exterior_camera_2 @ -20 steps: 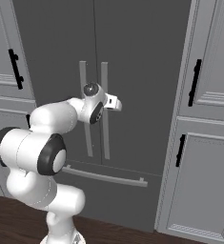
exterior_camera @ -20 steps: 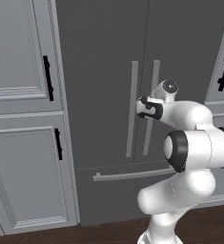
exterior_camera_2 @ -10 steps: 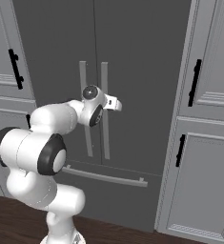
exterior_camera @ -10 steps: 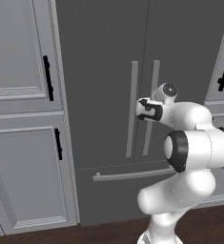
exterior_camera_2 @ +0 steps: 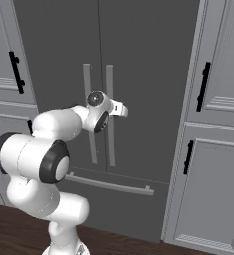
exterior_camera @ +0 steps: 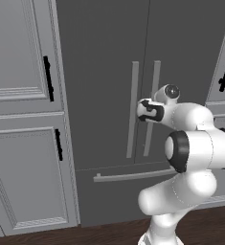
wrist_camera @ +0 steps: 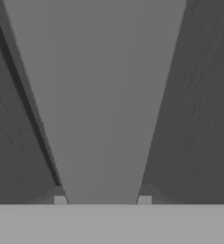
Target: Grab a lemon wedge from the fridge and one ice cube from the ice bowl, and put them in the glass of lemonade.
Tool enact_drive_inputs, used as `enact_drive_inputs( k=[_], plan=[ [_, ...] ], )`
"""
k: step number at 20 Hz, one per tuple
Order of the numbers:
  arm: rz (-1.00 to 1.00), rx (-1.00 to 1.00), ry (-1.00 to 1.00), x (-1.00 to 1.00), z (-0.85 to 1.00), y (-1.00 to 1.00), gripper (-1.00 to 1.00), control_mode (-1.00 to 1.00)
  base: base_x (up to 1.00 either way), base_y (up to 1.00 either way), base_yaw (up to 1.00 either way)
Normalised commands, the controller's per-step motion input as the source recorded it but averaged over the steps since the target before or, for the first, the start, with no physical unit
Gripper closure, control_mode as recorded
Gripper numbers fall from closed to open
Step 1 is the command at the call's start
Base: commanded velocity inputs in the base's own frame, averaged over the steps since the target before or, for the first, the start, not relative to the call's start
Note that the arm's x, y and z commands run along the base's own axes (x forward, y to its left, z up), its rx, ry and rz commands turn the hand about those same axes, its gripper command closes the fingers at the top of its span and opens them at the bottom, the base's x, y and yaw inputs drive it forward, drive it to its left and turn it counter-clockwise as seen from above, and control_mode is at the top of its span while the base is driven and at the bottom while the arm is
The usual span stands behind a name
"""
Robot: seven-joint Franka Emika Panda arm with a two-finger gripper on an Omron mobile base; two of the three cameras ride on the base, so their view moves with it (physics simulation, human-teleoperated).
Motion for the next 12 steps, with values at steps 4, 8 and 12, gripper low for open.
enact_drive_inputs(
  k=[4, 8, 12],
  plan=[
    [-0.08, 0.01, 0.01, -0.29, 0.0, -0.87, 1.0, -1.0, 0.0, 0.0, 0.0],
    [-0.11, 0.05, 0.0, -0.48, 0.0, -0.95, 1.0, -1.0, 0.0, 0.0, 0.0],
    [-0.12, 0.07, 0.0, -0.61, 0.0, -0.96, 1.0, -1.0, 0.0, 0.0, 0.0]
  ],
)
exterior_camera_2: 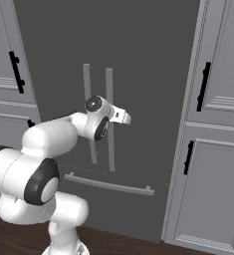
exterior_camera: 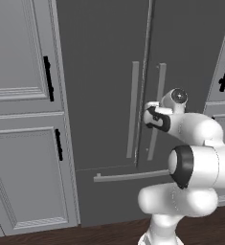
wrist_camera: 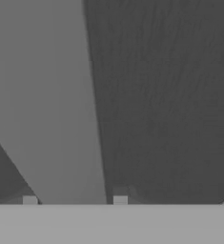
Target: Grab a lemon wedge from the fridge and one ice cube from the ice bowl, and put them in the glass of lemonade.
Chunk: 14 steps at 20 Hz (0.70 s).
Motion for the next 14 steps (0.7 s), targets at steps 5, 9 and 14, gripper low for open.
enact_drive_inputs(
  k=[5, 9, 14],
  plan=[
    [-0.11, 0.12, 0.0, -0.93, 0.02, -0.97, 1.0, -1.0, 0.0, 0.0, 0.0],
    [-0.11, 0.15, 0.02, -0.92, 0.11, -0.91, 1.0, -1.0, 0.0, 0.0, 0.0],
    [-0.16, 0.18, 0.0, -0.92, 0.14, -0.98, 1.0, -1.0, 0.0, 0.0, 0.0]
  ],
)
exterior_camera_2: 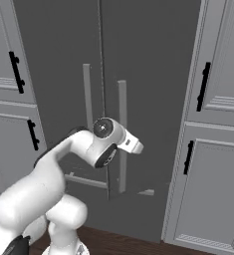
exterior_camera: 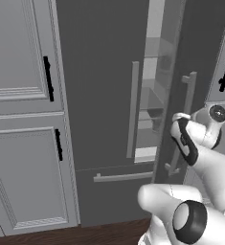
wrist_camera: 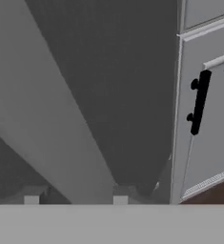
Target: Grab a lemon wedge from the fridge and one ice cube from the ice bowl, and put them in the glass of lemonade.
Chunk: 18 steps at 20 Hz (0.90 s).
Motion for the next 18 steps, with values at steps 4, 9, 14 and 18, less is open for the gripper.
enact_drive_inputs(
  k=[4, 9, 14, 18],
  plan=[
    [-0.19, 0.18, 0.0, -0.93, 0.09, -1.0, 1.0, -1.0, 0.0, 0.0, 0.0],
    [-0.22, 0.13, 0.0, -0.77, 0.13, -0.89, 1.0, -1.0, 0.0, 0.0, 0.0],
    [-0.23, 0.03, 0.09, -0.37, 0.16, -0.45, -1.0, -1.0, 0.0, 0.0, 0.0],
    [-0.11, 0.0, 0.09, -0.43, 0.5, 0.01, -1.0, -1.0, 0.0, 0.0, 0.0]
  ],
)
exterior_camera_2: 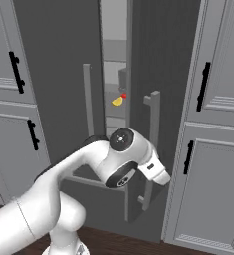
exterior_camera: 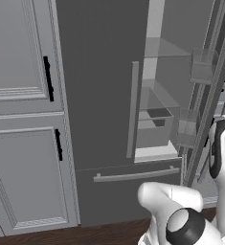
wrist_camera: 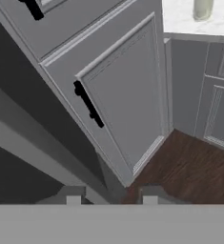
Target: Grab a lemon wedge from the fridge and one ice cube from the ice bowl, and put them in the glass of lemonade.
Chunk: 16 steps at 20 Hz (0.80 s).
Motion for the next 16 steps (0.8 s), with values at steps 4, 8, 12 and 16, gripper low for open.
enact_drive_inputs(
  k=[4, 8, 12, 16],
  plan=[
    [0.0, -0.01, 0.0, -0.71, 0.98, 0.34, -1.0, -1.0, 0.0, 0.0, 0.0],
    [0.1, -0.07, 0.01, -0.59, 0.82, 0.84, -1.0, -1.0, 0.0, 0.0, 0.0],
    [0.27, -0.13, 0.13, -0.2, 0.62, 1.0, -1.0, -1.0, 0.0, 0.0, 0.0],
    [0.28, -0.19, 0.16, 0.16, 0.2, 1.0, -1.0, -1.0, 0.0, 0.0, 0.0]
  ],
)
